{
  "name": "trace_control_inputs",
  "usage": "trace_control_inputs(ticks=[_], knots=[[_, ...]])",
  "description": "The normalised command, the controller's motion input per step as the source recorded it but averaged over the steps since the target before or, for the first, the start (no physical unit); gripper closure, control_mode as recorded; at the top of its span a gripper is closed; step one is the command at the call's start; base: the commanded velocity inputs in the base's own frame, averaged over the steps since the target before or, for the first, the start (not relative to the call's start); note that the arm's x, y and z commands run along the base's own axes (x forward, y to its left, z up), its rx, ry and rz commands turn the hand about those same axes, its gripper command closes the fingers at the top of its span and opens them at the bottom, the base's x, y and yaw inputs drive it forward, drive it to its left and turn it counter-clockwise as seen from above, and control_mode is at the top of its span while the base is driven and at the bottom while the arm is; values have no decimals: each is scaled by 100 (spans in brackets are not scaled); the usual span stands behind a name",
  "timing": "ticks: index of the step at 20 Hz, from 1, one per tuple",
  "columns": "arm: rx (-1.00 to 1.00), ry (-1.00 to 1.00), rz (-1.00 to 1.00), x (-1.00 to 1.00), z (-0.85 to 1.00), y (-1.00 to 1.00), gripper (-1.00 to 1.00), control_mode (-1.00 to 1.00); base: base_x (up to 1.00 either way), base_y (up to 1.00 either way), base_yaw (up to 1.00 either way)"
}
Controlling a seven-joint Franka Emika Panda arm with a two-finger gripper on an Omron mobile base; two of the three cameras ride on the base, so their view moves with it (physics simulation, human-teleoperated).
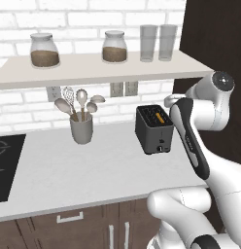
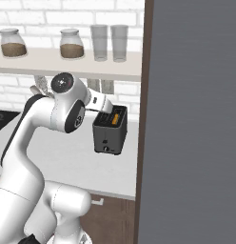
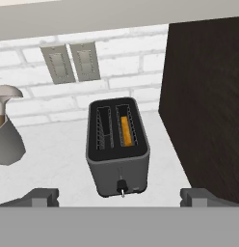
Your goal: Start the toaster. Once the lever pops up, take the bread to the plate on the dining counter.
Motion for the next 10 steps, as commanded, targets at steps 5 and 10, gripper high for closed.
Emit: trace_control_inputs(ticks=[5,10], knots=[[0,0,0,0,0,0,-100,-100,0,0,0],[0,0,0,0,0,0,-100,-100,0,0,0]])
